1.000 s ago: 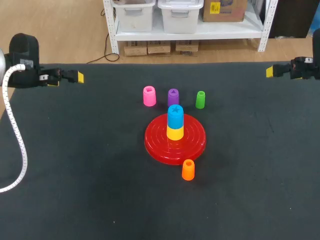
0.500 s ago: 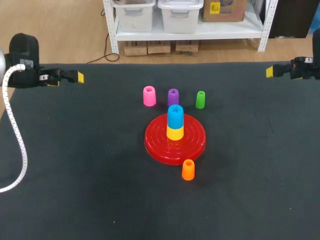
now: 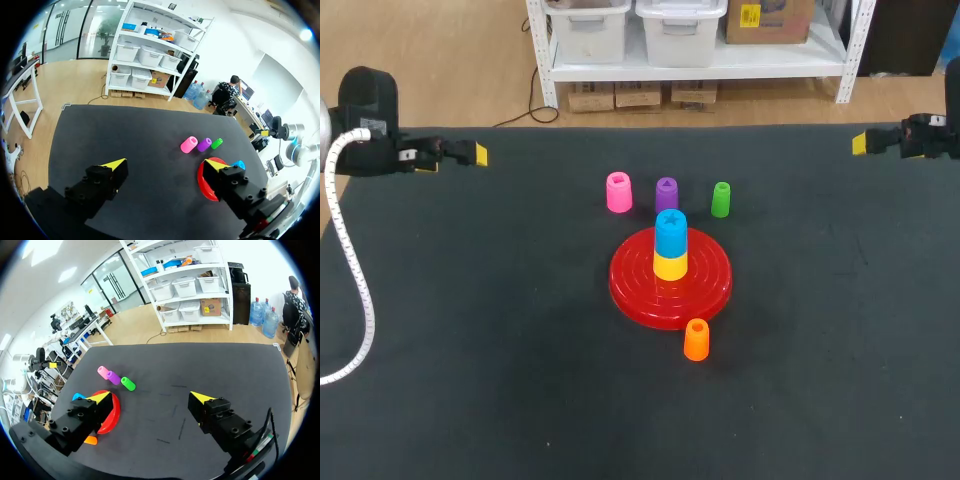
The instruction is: Pick up and stack the cylinders on the red base in this order: pink,purple,orange,green
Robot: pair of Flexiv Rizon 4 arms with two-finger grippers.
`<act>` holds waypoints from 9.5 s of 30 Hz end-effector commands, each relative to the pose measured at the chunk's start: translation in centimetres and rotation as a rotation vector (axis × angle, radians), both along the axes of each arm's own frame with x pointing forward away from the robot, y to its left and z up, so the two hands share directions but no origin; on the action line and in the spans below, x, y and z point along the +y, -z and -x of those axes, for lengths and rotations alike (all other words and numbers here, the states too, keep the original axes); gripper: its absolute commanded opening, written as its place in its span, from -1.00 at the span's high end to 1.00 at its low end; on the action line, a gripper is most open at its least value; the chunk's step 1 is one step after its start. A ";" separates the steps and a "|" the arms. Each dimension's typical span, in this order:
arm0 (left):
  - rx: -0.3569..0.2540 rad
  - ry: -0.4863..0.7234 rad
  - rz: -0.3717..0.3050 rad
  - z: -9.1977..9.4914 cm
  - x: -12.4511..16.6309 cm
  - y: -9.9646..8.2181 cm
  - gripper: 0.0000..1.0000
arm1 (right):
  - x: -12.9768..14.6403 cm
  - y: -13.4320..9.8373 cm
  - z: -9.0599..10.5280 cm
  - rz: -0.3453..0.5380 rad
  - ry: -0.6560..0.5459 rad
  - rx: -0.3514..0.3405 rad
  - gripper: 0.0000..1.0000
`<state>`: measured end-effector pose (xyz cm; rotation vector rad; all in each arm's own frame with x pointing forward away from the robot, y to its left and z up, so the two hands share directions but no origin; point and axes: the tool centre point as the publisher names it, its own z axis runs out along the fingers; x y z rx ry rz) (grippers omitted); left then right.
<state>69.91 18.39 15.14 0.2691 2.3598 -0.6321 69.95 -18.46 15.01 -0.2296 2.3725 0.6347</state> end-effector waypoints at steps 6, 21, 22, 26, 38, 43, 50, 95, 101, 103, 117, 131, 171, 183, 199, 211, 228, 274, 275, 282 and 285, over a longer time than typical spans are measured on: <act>-0.181 0.733 0.006 0.2 -4.7 -2.0 -1.00 | 0.0 0.0 0.0 -0.001 -0.002 0.001 -1.00; -0.128 0.948 -0.089 3.3 -4.2 -2.3 -1.00 | 0.0 0.0 0.0 -0.001 -0.002 0.001 -1.00; -0.125 0.930 -0.104 3.3 -3.7 -2.2 -1.00 | 0.0 0.0 0.0 -0.001 -0.002 0.001 -1.00; -0.094 0.831 -0.147 3.3 -2.2 -2.0 -1.00 | 0.0 0.0 0.0 -0.001 -0.002 0.001 -1.00; -0.051 0.761 -0.189 3.0 -1.6 -1.2 -1.00 | 0.0 0.0 0.0 -0.001 -0.002 0.001 -1.00; -0.063 0.716 -0.227 3.3 -0.9 -1.3 -1.00 | 0.0 0.0 0.0 -0.001 -0.002 0.001 -1.00; -0.063 0.716 -0.227 3.3 -0.9 -1.3 -1.00 | 0.0 0.0 0.0 -0.001 -0.002 0.001 -1.00; -0.063 0.716 -0.227 3.3 -0.9 -1.3 -1.00 | 24.3 -3.5 -7.4 0.422 -0.380 0.069 -1.00; -0.063 0.716 -0.227 3.3 -0.9 -1.3 -1.00 | 29.9 -1.0 -7.1 0.558 -0.460 0.110 -1.00; -0.063 0.716 -0.227 3.3 -0.9 -1.3 -1.00 | 30.9 -0.2 -7.2 0.594 -0.457 0.142 -1.00; -0.063 0.716 -0.227 3.3 -0.9 -1.3 -1.00 | 33.5 5.6 -9.6 0.639 -0.431 0.336 -1.00; -0.063 0.716 -0.227 3.3 -0.9 -1.3 -1.00 | 34.1 9.2 -10.5 0.659 -0.439 0.407 -1.00; -0.063 0.716 -0.227 3.3 -0.9 -1.3 -1.00 | 33.6 10.0 -8.7 0.601 -0.366 0.457 -1.00; -0.063 0.716 -0.227 3.3 -0.9 -1.3 -1.00 | 33.7 11.6 -7.9 0.657 -0.361 0.473 -1.00; -0.063 0.716 -0.227 3.3 -0.9 -1.3 -1.00 | 33.5 12.7 -8.9 0.646 -0.327 0.496 -0.69; -0.063 0.716 -0.227 3.3 -0.9 -1.3 -1.00 | 33.4 12.7 -9.2 0.626 -0.308 0.505 1.00; -0.063 0.716 -0.227 3.3 -0.9 -1.3 -1.00 | 29.9 1.2 -4.3 0.593 -0.319 0.423 1.00; -0.063 0.716 -0.227 3.3 -0.9 -1.3 -1.00 | 27.0 -1.3 4.9 0.571 -0.398 0.344 1.00; -0.063 0.716 -0.227 3.3 -0.9 -1.3 -1.00 | 26.9 -1.7 4.9 0.567 -0.401 0.337 1.00; -0.063 0.716 -0.227 3.3 -0.9 -1.3 -1.00 | 25.8 -3.0 6.1 0.569 -0.417 0.358 1.00; -0.063 0.716 -0.227 3.3 -0.9 -1.3 -1.00 | 25.2 -3.5 6.8 0.565 -0.420 0.370 1.00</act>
